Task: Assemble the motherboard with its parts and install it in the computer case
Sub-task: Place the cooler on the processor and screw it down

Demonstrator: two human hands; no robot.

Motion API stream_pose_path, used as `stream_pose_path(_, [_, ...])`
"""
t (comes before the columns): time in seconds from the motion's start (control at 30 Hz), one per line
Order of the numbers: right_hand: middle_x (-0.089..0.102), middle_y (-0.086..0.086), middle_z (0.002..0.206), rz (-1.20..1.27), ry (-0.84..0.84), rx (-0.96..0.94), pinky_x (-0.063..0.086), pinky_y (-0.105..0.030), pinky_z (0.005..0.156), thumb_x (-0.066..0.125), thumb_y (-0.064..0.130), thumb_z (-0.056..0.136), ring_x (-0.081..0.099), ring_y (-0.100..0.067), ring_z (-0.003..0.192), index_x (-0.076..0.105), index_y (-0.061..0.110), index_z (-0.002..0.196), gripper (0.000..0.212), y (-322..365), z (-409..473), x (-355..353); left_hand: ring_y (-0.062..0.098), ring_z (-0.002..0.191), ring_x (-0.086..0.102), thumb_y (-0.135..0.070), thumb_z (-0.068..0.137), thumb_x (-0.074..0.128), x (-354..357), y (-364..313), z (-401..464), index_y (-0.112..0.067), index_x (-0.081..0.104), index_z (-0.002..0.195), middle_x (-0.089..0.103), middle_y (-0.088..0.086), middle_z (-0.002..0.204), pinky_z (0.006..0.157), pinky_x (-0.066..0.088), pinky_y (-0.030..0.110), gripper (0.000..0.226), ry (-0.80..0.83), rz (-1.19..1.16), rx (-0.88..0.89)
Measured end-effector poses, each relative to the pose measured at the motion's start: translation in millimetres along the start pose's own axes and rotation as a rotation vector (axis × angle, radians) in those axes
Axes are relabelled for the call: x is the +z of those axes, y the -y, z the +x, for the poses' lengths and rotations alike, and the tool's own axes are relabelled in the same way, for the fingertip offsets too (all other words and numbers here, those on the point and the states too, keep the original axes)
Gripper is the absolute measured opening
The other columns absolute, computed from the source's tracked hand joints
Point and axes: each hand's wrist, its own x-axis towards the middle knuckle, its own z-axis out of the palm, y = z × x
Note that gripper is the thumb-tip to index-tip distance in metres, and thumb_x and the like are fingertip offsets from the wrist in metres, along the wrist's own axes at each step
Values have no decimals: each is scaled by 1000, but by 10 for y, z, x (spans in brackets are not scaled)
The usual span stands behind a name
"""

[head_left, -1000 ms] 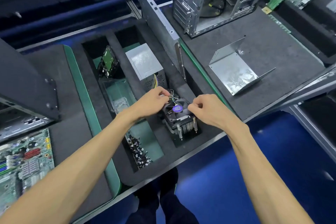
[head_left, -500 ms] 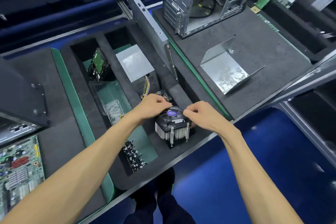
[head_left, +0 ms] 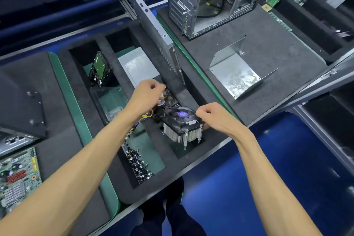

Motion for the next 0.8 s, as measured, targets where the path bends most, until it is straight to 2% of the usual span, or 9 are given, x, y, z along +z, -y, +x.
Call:
stream_pose_path(0.1, [23,0,64,11,8,-26,27,-26,60,46,45,73,21,-16,61,24,20,63,35,0,7,-38,18,65,67,-17,102,50,-85,-84,37,-5,63,81,67,11,81,65,59,28,28,40,-148,-67])
stream_pose_path(0.2, [21,-6,69,101,28,-38,26,-34,64,50,37,75,19,-26,69,23,20,63,34,7,11,-68,19,65,69,-30,105,47,-102,-89,12,-6,66,90,70,12,83,62,58,27,35,145,-111,-140])
stream_pose_path(0.27, [19,-5,68,126,39,-50,27,-27,58,51,37,75,17,-25,66,22,21,63,35,54,0,-91,16,62,69,-36,105,46,-109,-77,-18,-4,67,95,73,13,86,61,58,28,40,196,-98,-181])
stream_pose_path(0.33, [19,-7,67,158,56,-76,22,-25,52,52,36,75,15,-20,63,22,22,61,36,124,-10,-97,11,58,67,-38,104,47,-130,-74,-60,-1,70,102,75,14,91,58,59,24,44,254,-81,-192])
stream_pose_path(0.43, [24,-18,67,301,59,-83,15,-39,60,55,34,72,18,-24,64,29,18,55,34,250,-33,-91,8,57,61,-40,104,47,-169,-97,-137,-3,71,109,69,9,93,47,50,18,45,334,-31,-177])
stream_pose_path(0.53, [33,0,55,422,62,-105,22,-25,50,55,25,74,28,-11,51,38,23,51,28,347,-17,-80,8,48,59,-38,105,47,-239,-119,-216,-6,69,104,65,3,81,44,48,20,39,376,-85,-176])
stream_pose_path(0.6, [38,7,53,501,64,-130,26,-21,48,52,14,84,32,-7,48,45,18,55,31,387,5,-53,7,44,57,-36,105,47,-308,-127,-264,-10,64,97,60,-2,67,43,48,19,33,372,-175,-193])
stream_pose_path(0.7, [41,-1,58,551,59,-127,30,-24,52,46,3,98,36,-12,51,54,1,67,33,475,48,26,9,41,51,-37,104,49,-447,-120,-330,-11,58,95,54,-2,61,45,51,24,29,345,-350,-244])
stream_pose_path(0.8, [30,-10,66,507,74,-122,22,-31,56,51,11,90,26,-18,58,47,-9,68,31,619,105,161,10,43,40,-41,104,48,-593,-58,-391,-13,61,91,45,-2,60,43,45,22,34,321,-465,-254])
